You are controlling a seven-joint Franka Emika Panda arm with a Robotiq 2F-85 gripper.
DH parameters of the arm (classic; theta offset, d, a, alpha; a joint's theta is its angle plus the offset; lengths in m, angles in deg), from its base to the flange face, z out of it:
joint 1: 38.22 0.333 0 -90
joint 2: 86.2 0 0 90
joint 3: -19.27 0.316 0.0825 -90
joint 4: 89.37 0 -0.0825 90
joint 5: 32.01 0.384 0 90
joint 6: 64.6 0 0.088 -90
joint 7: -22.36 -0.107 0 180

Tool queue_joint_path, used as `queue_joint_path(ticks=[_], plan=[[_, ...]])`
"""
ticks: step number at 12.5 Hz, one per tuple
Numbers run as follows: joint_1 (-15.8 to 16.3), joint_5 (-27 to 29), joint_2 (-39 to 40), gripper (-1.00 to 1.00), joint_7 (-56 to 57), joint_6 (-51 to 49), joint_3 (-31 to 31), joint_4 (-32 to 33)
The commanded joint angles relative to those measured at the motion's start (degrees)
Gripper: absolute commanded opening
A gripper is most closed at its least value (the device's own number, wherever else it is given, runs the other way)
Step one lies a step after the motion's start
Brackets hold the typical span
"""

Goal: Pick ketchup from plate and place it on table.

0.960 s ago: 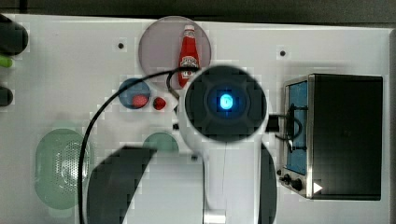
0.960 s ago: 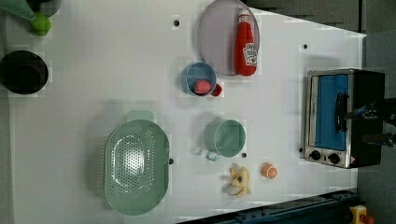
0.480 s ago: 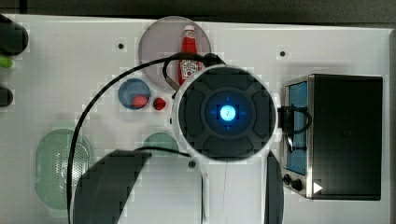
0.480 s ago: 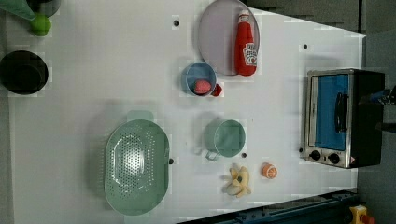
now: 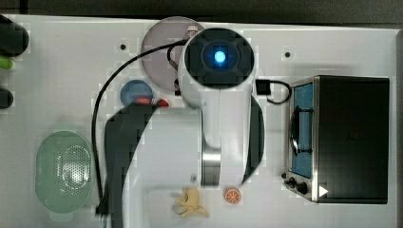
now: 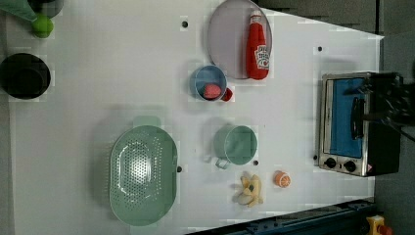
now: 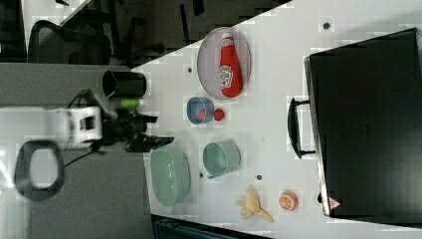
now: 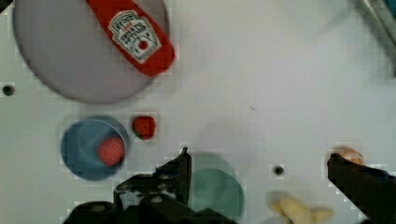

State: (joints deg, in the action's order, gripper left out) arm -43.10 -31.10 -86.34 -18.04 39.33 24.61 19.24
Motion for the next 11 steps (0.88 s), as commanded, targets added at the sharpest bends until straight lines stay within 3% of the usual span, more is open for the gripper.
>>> queue_joint_path(ticks=[1,11], plan=[[-0.22,-0.12,4.18,1.00,7.49,5.71,0.88,-0.37],[0.32,-0.22,22.52,1.00,30.08,15.81,1.09,-7.98]])
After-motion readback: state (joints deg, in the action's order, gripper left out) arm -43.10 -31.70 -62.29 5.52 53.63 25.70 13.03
